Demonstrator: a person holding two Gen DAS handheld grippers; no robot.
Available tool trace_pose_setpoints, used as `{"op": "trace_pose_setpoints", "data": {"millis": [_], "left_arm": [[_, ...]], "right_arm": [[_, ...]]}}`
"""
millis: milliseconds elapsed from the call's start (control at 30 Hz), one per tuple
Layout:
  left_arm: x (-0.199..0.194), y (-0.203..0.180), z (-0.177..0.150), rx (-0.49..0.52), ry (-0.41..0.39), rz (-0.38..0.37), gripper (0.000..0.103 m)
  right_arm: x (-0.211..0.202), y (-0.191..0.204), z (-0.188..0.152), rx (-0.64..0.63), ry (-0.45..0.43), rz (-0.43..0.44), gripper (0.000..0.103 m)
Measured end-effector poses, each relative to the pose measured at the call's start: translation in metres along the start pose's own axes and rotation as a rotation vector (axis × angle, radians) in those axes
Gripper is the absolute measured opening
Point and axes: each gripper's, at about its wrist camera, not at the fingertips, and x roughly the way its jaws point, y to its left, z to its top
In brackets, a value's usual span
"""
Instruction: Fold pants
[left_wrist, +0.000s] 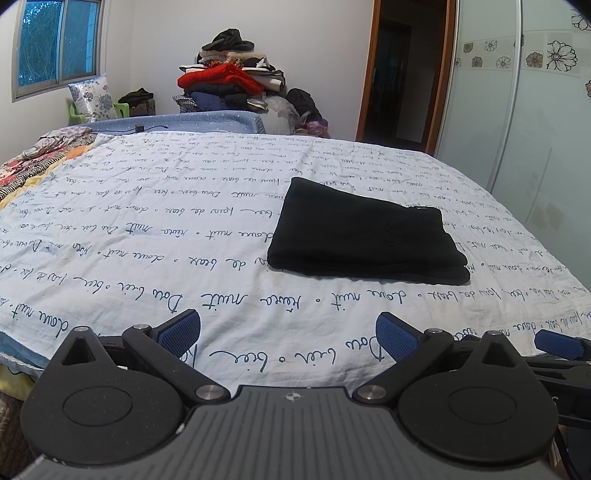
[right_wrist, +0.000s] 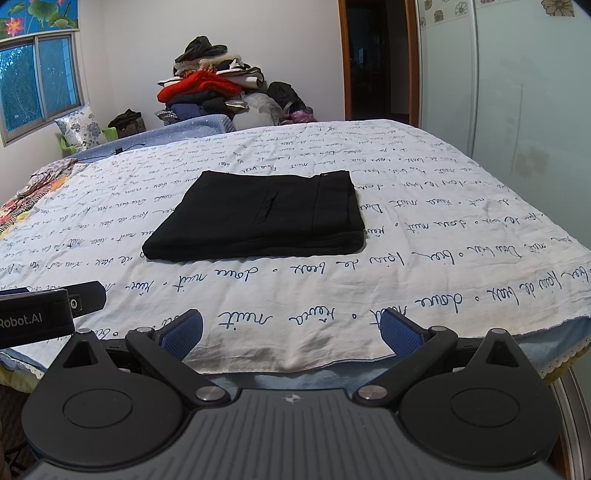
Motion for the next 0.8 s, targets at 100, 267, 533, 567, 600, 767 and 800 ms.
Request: {"op": "trace_pose_setpoints", "data": {"millis": [100, 267, 533, 567, 600, 767, 800], "left_arm": [[0.0001, -0.0002, 0.0001, 0.001, -0.001, 0.0, 0.102], [0.0002, -0.0003, 0.0002, 0.0, 0.0, 0.0, 0.102], [0.0002, 0.0007, -0.0002, 0.005, -0.003, -0.001, 0.102], [0.0004, 0.0006, 0.0003, 0.005, -0.003, -0.002, 0.102], [0.0004, 0.0008, 0.0001, 0.005, -0.003, -0.002, 0.102], [0.0004, 0.0005, 0.0003, 0.005, -0.003, -0.002, 0.102], [0.0004, 0.0005, 0.0002, 0.006, -0.003, -0.002, 0.102]], "right_arm": [[0.0001, 0.0, -0.0003, -0.001, 0.0, 0.001, 0.103], [-0.0002, 0.0005, -0.0004, -0.001, 0.001, 0.0, 0.103], [0.0007, 0.0008, -0.0004, -0.006, 0.002, 0.002, 0.103], [0.0011, 0.0001, -0.0002, -0.007, 0.003, 0.003, 0.103], [0.0015, -0.0004, 0.0003, -0.008, 0.004, 0.003, 0.103], [0.0011, -0.0012, 0.0016, -0.012, 0.005, 0.005, 0.103], [0.0012, -0.0016, 0.0019, -0.013, 0.006, 0.005, 0.103]]}}
